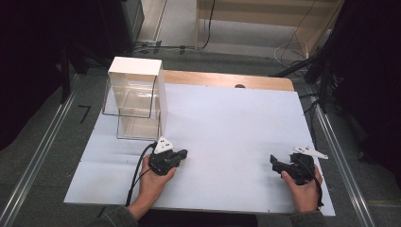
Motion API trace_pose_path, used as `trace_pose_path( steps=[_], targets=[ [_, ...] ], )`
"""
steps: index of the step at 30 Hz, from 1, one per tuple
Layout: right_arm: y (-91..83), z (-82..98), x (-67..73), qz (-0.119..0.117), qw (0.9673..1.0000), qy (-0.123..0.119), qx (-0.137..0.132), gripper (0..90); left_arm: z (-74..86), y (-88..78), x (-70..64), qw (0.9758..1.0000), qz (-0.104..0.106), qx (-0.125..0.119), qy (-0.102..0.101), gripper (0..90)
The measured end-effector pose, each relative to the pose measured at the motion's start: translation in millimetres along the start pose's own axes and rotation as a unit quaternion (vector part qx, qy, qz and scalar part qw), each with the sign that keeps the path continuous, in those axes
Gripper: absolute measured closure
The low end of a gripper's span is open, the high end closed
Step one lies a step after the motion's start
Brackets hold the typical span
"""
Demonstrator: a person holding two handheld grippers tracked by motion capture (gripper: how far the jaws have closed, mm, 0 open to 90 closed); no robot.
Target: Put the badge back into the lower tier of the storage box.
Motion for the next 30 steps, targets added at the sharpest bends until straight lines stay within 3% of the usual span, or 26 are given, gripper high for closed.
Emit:
trace_pose_path(
  steps=[30],
  targets=[
    [-0.7,-0.8,-0.9,0.003,1.0000,0.004,-0.004,10.8,-14.4,-24.3,1.8,0.9994,0.015,-0.026,-0.019,89.3]
  ],
)
Point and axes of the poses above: each handheld gripper's, and its own axes: y roughly forward along the jaws, z roughly out of its underside, x roughly to its left, the point moved 8 cm from there along y, roughly forward along the jaws, and after that the axes turned 2 degrees about z, right-handed, at the moved point
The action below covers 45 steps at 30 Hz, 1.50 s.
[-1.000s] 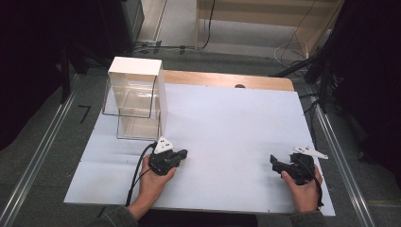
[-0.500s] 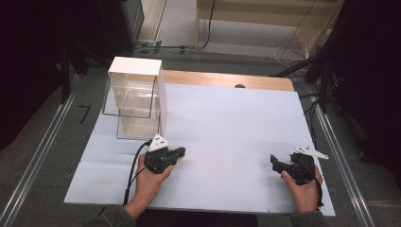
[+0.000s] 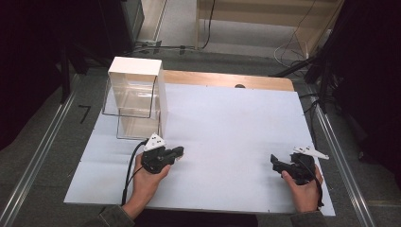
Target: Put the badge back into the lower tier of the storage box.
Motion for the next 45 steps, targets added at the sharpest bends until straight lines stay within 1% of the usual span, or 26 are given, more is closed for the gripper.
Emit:
trace_pose_path(
  steps=[8,11,14,22,33,38,45],
  targets=[
    [0.3,0.2,0.0,0.000,1.0000,0.000,0.001,10.8,-3.4,-7.2,2.8,1.0000,-0.002,-0.008,-0.005,89.3],
    [0.2,0.2,0.2,-0.001,1.0000,-0.001,0.001,10.8,-4.2,-9.1,4.8,0.9999,-0.005,-0.011,-0.008,89.3],
    [0.6,0.3,0.3,0.000,1.0000,-0.004,0.001,10.8,-4.6,-10.7,5.9,0.9999,-0.007,-0.012,-0.008,89.3],
    [0.2,0.1,0.6,-0.001,1.0000,-0.002,0.000,10.8,-5.3,-13.9,7.7,0.9998,-0.008,-0.011,-0.012,89.3],
    [-0.1,-0.1,0.4,-0.002,1.0000,-0.003,-0.001,10.8,-10.4,-22.9,13.0,0.9995,-0.012,-0.021,-0.018,89.3],
    [-0.1,0.1,0.6,-0.002,1.0000,-0.002,0.000,10.8,-12.8,-27.2,16.0,0.9991,-0.017,-0.029,-0.024,89.3],
    [-0.1,0.1,0.6,-0.001,1.0000,-0.002,0.000,10.8,-15.4,-31.2,18.1,0.9989,-0.018,-0.034,-0.026,89.3]
  ],
)
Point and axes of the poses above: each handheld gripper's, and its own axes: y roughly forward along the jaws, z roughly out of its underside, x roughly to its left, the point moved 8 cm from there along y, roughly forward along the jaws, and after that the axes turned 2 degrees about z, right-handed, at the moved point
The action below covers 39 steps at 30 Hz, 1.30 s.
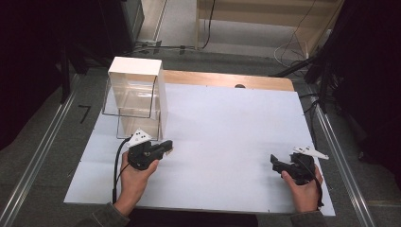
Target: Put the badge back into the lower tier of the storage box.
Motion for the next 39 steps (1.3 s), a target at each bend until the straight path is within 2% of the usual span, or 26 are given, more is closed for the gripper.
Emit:
trace_pose_path(
  steps=[39],
  targets=[
    [0.6,0.0,-0.5,0.002,1.0000,0.000,0.000,10.8,-14.0,-16.3,17.0,0.9994,-0.011,-0.027,-0.017,89.4]
  ],
)
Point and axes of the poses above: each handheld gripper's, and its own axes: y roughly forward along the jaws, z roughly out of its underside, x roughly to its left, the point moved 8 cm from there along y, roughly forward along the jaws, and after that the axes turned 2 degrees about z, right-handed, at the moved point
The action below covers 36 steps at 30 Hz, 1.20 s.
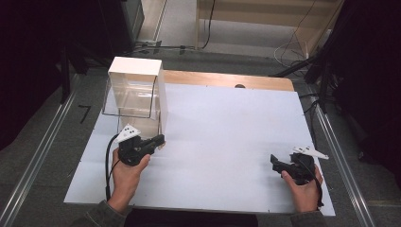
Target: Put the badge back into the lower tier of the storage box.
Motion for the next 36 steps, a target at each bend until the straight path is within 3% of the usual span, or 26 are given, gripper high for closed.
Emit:
trace_pose_path(
  steps=[36],
  targets=[
    [0.3,0.1,-0.3,0.002,1.0000,0.000,0.000,10.8,-8.1,-9.2,16.2,0.9996,-0.017,-0.016,-0.015,89.4]
  ],
)
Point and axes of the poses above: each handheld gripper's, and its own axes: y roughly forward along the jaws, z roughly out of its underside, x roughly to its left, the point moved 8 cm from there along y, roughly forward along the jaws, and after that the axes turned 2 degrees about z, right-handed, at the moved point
